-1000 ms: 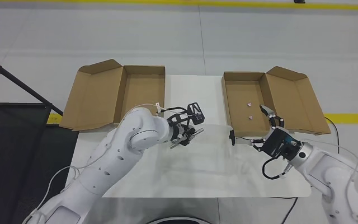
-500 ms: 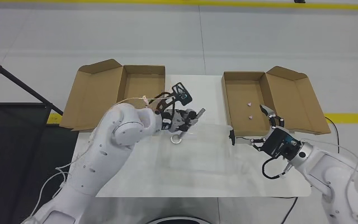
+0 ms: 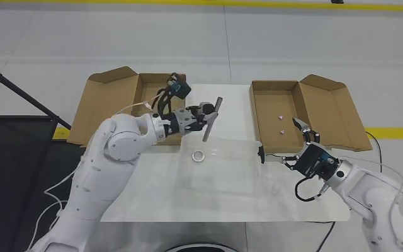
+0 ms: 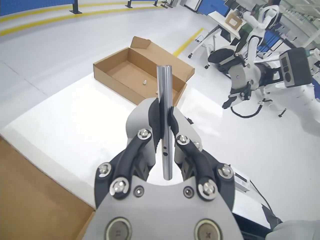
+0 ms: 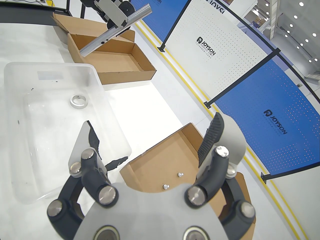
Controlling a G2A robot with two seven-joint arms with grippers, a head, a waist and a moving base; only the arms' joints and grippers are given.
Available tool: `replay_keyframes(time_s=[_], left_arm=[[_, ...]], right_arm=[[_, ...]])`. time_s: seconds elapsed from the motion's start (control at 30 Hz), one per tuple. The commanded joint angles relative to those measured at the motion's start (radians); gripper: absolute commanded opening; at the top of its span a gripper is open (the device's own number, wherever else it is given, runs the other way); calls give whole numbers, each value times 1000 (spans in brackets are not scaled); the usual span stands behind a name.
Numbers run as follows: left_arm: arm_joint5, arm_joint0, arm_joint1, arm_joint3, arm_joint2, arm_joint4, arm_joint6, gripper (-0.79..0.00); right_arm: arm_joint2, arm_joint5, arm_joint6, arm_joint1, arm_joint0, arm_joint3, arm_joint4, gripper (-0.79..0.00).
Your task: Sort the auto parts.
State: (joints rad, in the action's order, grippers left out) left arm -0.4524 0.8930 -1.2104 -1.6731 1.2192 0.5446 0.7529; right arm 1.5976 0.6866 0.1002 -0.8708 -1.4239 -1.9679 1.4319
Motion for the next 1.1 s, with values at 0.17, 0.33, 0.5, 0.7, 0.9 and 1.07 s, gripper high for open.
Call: replay_keyframes(time_s=[0.17, 0.33, 0.5, 0.7, 0.9, 1.07], left_arm=[[96, 3, 29, 64, 133, 123, 52, -785], [139, -9, 41, 151, 167, 196, 75, -785], [174, -78, 35, 329, 122, 221, 61, -785], [234, -209, 16, 566, 37, 271, 35, -785], [241, -329, -11, 772, -35, 255, 25, -785], [237, -391, -30, 867, -83, 257, 19, -489]], right_arm=[[0, 0, 0, 0, 0, 0, 0, 0], [0, 0, 0, 0, 0, 0, 0, 0], [0, 0, 0, 0, 0, 0, 0, 0], [0, 0, 0, 0, 0, 0, 0, 0], [0, 0, 0, 0, 0, 0, 0, 0], [0, 0, 0, 0, 0, 0, 0, 0]])
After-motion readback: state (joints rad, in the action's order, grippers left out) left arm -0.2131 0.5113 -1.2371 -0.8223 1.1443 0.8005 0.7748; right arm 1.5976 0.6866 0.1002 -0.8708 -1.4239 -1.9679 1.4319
